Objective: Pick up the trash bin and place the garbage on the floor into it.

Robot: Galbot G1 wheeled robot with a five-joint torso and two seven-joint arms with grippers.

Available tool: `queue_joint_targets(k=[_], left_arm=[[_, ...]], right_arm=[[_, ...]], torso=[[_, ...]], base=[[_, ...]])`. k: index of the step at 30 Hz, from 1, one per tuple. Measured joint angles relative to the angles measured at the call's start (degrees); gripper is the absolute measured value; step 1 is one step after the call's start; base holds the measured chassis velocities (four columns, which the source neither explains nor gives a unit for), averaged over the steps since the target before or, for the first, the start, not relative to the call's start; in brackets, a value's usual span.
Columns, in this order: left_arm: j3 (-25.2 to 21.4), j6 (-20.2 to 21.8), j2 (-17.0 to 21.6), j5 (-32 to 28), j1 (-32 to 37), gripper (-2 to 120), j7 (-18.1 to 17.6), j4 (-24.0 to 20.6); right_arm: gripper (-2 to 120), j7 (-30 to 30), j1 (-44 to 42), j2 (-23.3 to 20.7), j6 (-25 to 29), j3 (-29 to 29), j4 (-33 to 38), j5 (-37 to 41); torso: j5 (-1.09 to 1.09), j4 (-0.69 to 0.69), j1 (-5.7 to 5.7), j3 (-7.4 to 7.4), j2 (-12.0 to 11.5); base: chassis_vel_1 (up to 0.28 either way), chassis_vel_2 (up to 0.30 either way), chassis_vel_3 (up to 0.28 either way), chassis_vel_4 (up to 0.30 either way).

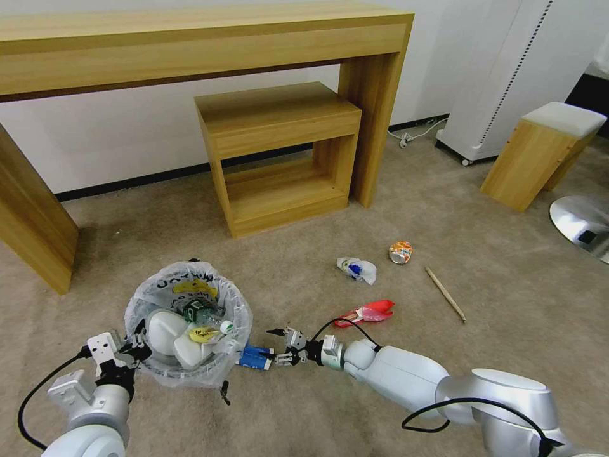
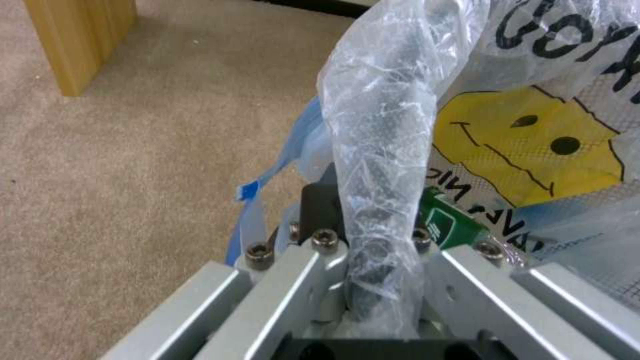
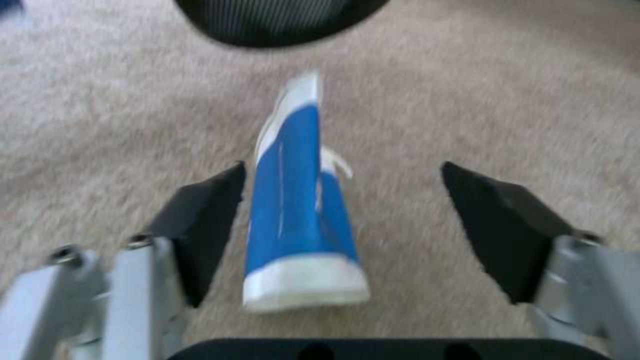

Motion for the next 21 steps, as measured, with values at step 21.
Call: queue_joint_targets(k=[21], left_arm=[[0.09,-0.36,-0.87,0.2,1.22,1,0.52,-1.87]], right_arm=[[85,-5.72,-1.98,6.34,3.04,0.85,-13.14,-3.13]], torso=[[0.0,0.0,0.0,0.0,0.0]], base=[[0.0,0.0,0.0,0.0]])
